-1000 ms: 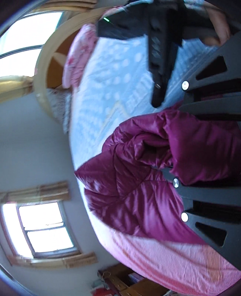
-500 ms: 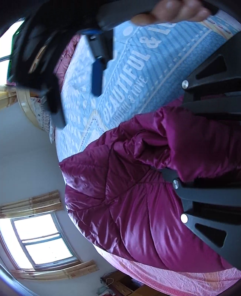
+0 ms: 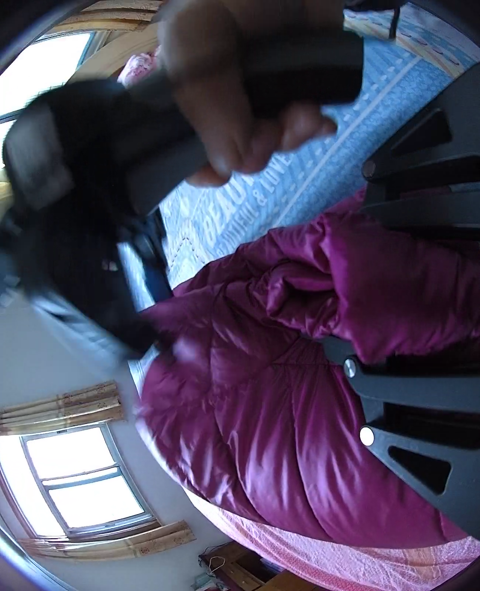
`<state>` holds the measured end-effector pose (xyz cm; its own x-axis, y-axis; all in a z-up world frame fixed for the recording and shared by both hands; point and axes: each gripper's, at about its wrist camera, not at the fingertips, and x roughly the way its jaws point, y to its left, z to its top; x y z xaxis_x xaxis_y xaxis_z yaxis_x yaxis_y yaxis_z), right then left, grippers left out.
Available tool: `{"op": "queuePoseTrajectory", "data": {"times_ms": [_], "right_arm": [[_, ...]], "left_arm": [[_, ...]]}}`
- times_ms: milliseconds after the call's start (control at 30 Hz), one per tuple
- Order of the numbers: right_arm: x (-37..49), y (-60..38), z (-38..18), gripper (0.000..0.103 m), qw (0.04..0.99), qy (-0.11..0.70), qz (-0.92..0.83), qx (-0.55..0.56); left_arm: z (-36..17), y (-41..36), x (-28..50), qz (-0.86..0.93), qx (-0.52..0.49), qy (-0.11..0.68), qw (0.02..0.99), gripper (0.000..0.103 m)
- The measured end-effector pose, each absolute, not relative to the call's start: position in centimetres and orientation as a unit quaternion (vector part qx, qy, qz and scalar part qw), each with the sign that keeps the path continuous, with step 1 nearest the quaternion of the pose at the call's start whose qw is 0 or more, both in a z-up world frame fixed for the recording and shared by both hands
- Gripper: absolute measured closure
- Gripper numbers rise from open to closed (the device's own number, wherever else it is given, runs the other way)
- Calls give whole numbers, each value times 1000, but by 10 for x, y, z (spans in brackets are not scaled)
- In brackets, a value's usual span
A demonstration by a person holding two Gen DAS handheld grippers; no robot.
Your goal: Fold large clothes
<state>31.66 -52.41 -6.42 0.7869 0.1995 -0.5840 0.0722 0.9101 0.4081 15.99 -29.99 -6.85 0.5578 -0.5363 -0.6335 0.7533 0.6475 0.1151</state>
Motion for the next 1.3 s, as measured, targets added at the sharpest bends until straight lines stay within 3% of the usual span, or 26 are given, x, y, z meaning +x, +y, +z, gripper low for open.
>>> {"op": "queuePoseTrajectory", "data": {"times_ms": [367, 567, 667, 800, 933, 1033, 1233, 1300], "right_arm": [[322, -544, -125, 87, 908, 344, -10, 237], [316, -547, -129, 87, 906, 338, 0, 253], [318, -547, -129, 87, 907, 336, 1, 255], [317, -548, -129, 87, 906, 332, 5, 262], [312, -548, -128, 87, 906, 331, 4, 263], [311, -550, -129, 87, 906, 330, 6, 266], [310, -550, -129, 87, 905, 329, 7, 269], [310, -551, -130, 87, 904, 327, 11, 277]], "left_arm": [[-60, -291, 153, -405, 167, 296, 849, 78], [-30, -251, 137, -449, 141, 297, 831, 69], [-2, -221, 145, -465, 117, 278, 832, 54], [38, -205, 182, -429, 86, 249, 864, 17], [48, -225, 260, -357, 48, 277, 891, 17], [30, -260, 307, -296, 63, 315, 899, 25], [-21, -303, 332, -272, 115, 348, 890, 28], [-35, -304, 331, -266, 125, 358, 886, 24]]}}
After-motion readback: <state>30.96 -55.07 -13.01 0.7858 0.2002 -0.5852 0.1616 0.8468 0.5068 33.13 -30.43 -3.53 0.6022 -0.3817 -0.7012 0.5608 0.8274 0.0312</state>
